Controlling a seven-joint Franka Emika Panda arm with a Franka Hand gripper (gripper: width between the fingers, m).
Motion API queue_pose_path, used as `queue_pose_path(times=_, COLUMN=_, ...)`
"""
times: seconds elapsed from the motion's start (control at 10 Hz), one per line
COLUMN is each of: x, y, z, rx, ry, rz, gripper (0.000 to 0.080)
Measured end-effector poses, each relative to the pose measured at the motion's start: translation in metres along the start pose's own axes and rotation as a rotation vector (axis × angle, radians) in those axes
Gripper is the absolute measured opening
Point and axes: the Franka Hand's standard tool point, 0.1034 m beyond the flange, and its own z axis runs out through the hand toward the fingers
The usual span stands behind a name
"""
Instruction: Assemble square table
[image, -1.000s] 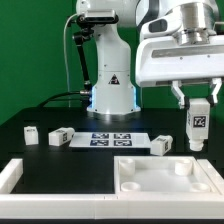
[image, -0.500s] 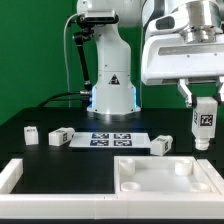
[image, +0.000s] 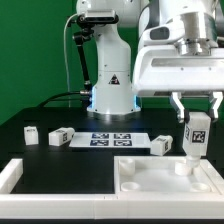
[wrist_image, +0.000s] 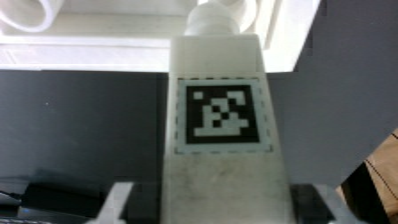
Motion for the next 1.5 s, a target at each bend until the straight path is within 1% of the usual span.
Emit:
queue_pose_path(times=0.1, x=0.002, y=0.002, z=0.005, rx=-0.005, ry=0.005, rz=-0.013, gripper=0.0291)
queue_pose_path(times=0.4, x=0.004, y=0.003, z=0.017, rx=-0.012, ry=0.01, rz=-0.023, gripper=0.0291)
queue_pose_path(times=0.5, x=0.004, y=0.001, z=0.02, rx=-0.011, ry=0.009, rz=-0.026, gripper=0.0291)
queue_pose_path(times=0.8, x=-0.003, y=-0.008, z=0.025, rx=-0.002, ry=-0.003, rz=-0.033, gripper=0.0291)
queue_pose_path(times=1.2, x=-0.013, y=-0.012, z=0.032, rx=-0.001, ry=-0.014, rz=-0.031, gripper=0.0291)
queue_pose_path(times=1.5, x=-0.018, y=-0.012, z=0.036, rx=-0.003, ry=-0.016, rz=-0.046, gripper=0.0291)
